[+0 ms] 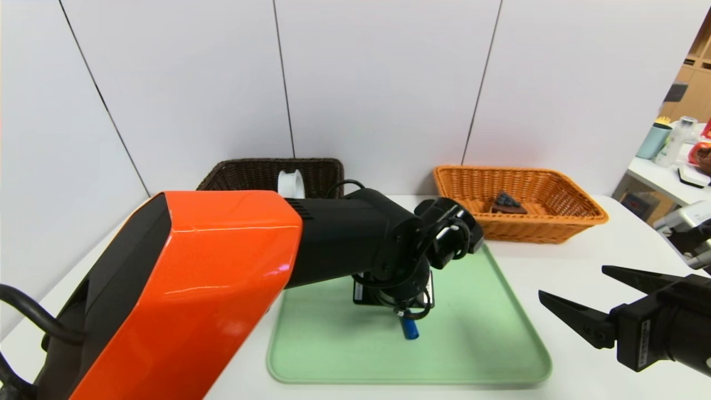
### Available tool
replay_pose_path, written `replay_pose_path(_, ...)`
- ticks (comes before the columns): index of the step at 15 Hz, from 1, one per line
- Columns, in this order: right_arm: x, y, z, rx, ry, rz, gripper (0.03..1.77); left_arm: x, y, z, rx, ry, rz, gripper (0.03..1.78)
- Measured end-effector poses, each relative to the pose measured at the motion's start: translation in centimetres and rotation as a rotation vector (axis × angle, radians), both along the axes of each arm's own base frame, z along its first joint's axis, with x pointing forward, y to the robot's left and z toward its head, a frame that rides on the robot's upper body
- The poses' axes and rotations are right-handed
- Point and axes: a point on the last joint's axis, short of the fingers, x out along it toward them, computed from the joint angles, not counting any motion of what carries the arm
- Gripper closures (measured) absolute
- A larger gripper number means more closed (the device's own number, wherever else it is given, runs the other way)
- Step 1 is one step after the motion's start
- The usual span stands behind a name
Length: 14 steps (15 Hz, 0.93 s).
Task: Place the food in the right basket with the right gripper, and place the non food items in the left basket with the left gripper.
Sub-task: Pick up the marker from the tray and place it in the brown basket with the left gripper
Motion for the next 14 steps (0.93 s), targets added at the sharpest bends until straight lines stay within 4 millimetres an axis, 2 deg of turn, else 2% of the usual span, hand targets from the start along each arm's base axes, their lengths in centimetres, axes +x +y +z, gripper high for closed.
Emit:
replay_pose_path(3,-0.02,-0.01,0.06,0.000,-0.003,0.001,0.10,-0.14,0.12,-0.15,0.020,0.013,-0.005,1.02)
replay_pose_path(4,-0.02,-0.01,0.08,0.001,-0.004,0.000,0.10,-0.18,0.18,-0.20,0.025,0.018,-0.005,1.23)
replay_pose_path(5,-0.01,-0.01,0.10,0.002,-0.004,0.001,0.10,-0.20,0.17,-0.22,0.026,0.018,-0.006,1.60)
replay_pose_path(11,-0.04,-0.02,0.08,0.003,-0.004,0.000,0.10,-0.21,0.22,-0.16,0.030,0.018,-0.009,1.61)
replay_pose_path(14,-0.03,-0.02,0.06,0.001,-0.003,0.000,0.10,-0.25,0.45,0.49,0.042,-0.027,0.013,1.61)
